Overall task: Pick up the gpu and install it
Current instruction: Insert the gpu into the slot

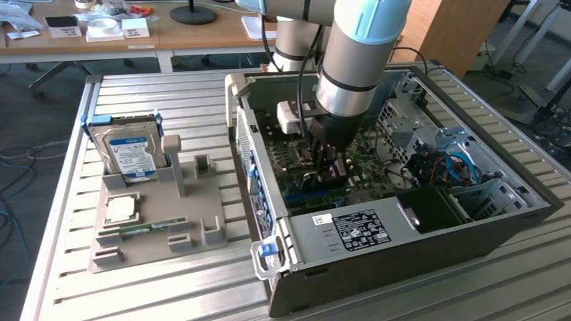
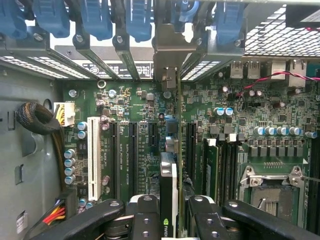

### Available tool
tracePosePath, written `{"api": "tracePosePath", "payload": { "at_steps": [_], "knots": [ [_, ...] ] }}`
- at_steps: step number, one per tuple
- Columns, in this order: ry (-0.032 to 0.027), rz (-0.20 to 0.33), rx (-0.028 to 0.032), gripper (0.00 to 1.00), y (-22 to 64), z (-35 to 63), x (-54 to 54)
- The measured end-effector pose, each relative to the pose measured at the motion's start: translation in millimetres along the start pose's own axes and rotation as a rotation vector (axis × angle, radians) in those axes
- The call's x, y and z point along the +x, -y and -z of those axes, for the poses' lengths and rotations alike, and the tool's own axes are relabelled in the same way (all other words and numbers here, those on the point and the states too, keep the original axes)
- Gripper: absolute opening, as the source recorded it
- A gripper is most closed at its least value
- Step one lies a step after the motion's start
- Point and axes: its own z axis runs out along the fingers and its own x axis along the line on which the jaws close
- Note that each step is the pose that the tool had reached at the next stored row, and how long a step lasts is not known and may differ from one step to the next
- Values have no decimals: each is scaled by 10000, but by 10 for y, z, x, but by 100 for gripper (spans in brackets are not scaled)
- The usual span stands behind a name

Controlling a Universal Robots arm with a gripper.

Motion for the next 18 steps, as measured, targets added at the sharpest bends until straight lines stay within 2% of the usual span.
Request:
{"api": "tracePosePath", "payload": {
  "at_steps": [18],
  "knots": [
    [-9,-18,0,27,-26,-26,2]
  ]
}}
